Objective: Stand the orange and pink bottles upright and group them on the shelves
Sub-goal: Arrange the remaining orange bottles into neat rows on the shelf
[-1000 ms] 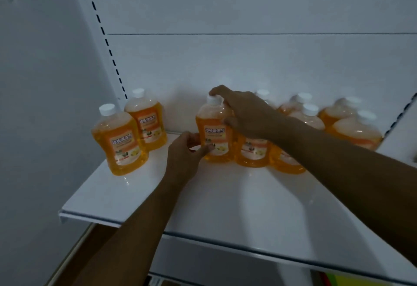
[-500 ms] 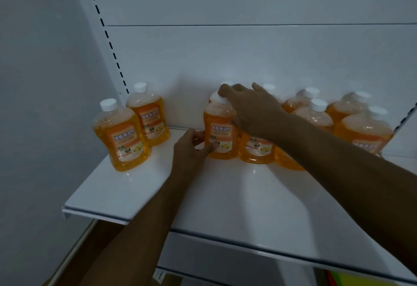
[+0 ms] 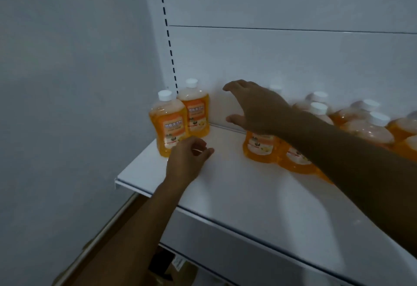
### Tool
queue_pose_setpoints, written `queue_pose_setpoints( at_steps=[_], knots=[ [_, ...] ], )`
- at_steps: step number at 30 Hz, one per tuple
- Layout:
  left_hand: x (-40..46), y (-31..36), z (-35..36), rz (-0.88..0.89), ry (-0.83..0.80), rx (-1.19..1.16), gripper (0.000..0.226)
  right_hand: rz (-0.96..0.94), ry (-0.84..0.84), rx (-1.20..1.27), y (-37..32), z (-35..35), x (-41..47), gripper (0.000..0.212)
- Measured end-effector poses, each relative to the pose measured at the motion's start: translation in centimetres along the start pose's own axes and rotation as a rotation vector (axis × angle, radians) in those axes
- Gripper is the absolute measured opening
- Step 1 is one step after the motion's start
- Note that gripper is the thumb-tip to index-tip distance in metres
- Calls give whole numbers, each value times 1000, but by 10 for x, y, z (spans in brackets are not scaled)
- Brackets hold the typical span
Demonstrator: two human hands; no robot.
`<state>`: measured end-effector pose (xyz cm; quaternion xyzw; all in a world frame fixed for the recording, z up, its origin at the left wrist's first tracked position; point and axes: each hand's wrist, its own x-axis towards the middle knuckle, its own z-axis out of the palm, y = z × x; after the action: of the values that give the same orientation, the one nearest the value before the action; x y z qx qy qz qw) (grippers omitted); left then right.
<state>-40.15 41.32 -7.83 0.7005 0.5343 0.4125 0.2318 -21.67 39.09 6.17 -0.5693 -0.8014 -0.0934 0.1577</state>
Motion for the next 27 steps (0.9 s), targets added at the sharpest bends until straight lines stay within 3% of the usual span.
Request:
queue_pose_setpoints(
  at_steps=[4, 8, 14, 19, 27],
  knots=[
    [-9, -29, -40, -82, 154, 68, 26, -94, -4, 221, -35, 21, 36, 75],
    [-8, -43, -68, -159, 328, -11, 37, -144, -37, 359, -63, 38, 68, 87],
    [8, -46, -77, -230, 89, -84, 72, -127, -79, 386, -75, 57, 82, 86],
    [13, -50, -66, -114, 55, -89, 45, -102, -98, 317, -66, 46, 74, 75],
    [23, -4, -18, 58, -111, -50, 34, 25, -27, 139, -16, 5, 27, 58]
  ],
)
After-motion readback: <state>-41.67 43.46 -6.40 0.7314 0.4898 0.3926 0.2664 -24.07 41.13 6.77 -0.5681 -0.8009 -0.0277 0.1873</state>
